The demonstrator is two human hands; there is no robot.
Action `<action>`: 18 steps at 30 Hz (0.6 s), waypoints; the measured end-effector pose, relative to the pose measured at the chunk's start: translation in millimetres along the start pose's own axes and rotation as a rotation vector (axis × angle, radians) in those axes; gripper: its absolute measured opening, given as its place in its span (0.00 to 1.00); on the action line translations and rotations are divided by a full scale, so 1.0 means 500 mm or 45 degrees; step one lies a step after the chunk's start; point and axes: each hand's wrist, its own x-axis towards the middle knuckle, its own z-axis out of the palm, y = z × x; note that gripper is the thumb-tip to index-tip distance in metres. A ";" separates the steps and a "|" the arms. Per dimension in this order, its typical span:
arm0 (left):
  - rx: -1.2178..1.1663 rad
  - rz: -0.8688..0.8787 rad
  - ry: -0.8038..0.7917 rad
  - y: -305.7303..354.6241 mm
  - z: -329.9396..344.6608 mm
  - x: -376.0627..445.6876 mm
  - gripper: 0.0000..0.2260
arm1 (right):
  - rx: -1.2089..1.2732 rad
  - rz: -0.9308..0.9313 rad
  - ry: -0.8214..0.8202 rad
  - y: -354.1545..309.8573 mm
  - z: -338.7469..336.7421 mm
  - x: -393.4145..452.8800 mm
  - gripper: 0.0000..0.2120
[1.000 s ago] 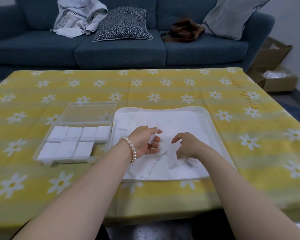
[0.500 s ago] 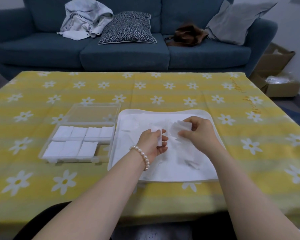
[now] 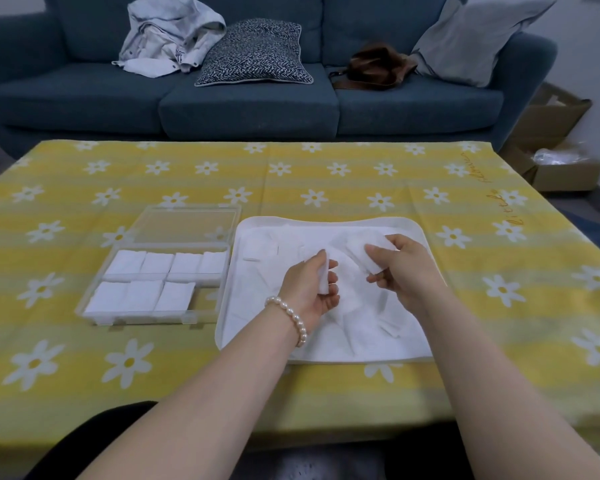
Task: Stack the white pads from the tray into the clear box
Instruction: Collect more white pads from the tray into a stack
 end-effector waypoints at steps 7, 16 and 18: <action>-0.322 0.014 -0.098 0.001 0.002 0.004 0.23 | 0.100 -0.024 -0.087 0.001 0.008 -0.005 0.05; -0.522 0.018 -0.304 0.012 0.001 0.001 0.23 | 0.086 0.064 -0.284 0.014 0.056 -0.035 0.03; -0.552 0.003 -0.326 0.013 -0.001 0.001 0.15 | 0.095 0.064 -0.276 0.013 0.056 -0.037 0.05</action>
